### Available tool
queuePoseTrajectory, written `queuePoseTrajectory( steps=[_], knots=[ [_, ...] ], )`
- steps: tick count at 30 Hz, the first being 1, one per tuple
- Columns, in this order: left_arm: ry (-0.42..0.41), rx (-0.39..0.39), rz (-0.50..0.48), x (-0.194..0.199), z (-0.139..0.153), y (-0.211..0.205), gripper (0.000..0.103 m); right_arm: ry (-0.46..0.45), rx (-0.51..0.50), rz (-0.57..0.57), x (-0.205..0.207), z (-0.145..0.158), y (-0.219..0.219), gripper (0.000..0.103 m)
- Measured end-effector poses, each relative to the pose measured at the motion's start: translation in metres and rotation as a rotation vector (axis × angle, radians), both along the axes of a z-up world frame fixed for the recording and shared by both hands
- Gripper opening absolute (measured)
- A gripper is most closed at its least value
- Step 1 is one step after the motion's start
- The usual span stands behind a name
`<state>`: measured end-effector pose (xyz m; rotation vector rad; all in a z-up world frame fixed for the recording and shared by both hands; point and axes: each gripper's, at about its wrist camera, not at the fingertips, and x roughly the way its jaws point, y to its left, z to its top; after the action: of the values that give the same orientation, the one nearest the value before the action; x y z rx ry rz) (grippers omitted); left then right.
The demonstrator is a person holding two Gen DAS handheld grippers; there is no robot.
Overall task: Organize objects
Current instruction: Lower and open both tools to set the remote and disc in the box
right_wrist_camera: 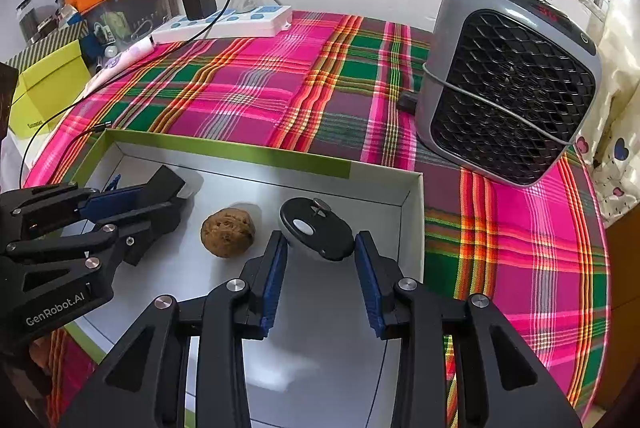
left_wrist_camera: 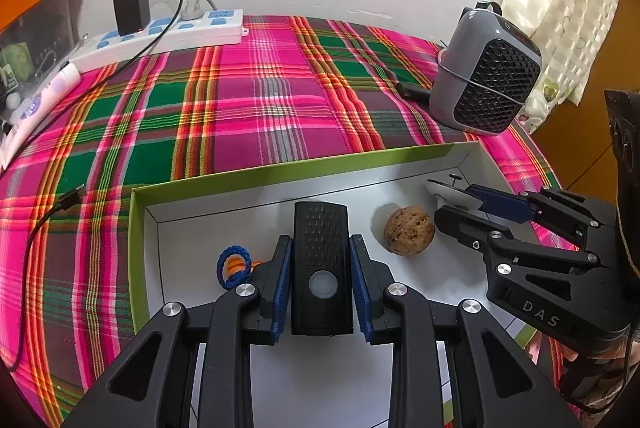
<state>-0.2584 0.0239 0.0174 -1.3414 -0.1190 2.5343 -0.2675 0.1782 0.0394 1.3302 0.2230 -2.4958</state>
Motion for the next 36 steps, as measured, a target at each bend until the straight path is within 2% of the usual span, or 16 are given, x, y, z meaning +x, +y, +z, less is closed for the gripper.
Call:
queuePoseTrajectory(
  steps=[6, 17, 29, 32, 36],
  knots=[
    [-0.001, -0.001, 0.003, 0.000, 0.000, 0.000, 0.027, 0.000, -0.008, 0.000, 0.001, 0.000, -0.001, 0.039],
    [-0.004, 0.000, 0.005, 0.002, 0.001, 0.000, 0.037, 0.016, -0.002, -0.014, 0.005, 0.004, 0.000, 0.049],
    [0.020, 0.011, 0.000, 0.021, 0.013, -0.002, 0.040, 0.033, -0.042, -0.050, 0.020, 0.013, 0.007, 0.050],
    [0.034, 0.018, 0.006, 0.029, 0.018, -0.004, 0.045, 0.046, -0.056, -0.060, 0.027, 0.016, 0.009, 0.050],
    [0.056, 0.029, 0.011, 0.042, 0.025, -0.009, 0.046, 0.065, -0.078, -0.072, 0.039, 0.024, 0.012, 0.050]
  ],
)
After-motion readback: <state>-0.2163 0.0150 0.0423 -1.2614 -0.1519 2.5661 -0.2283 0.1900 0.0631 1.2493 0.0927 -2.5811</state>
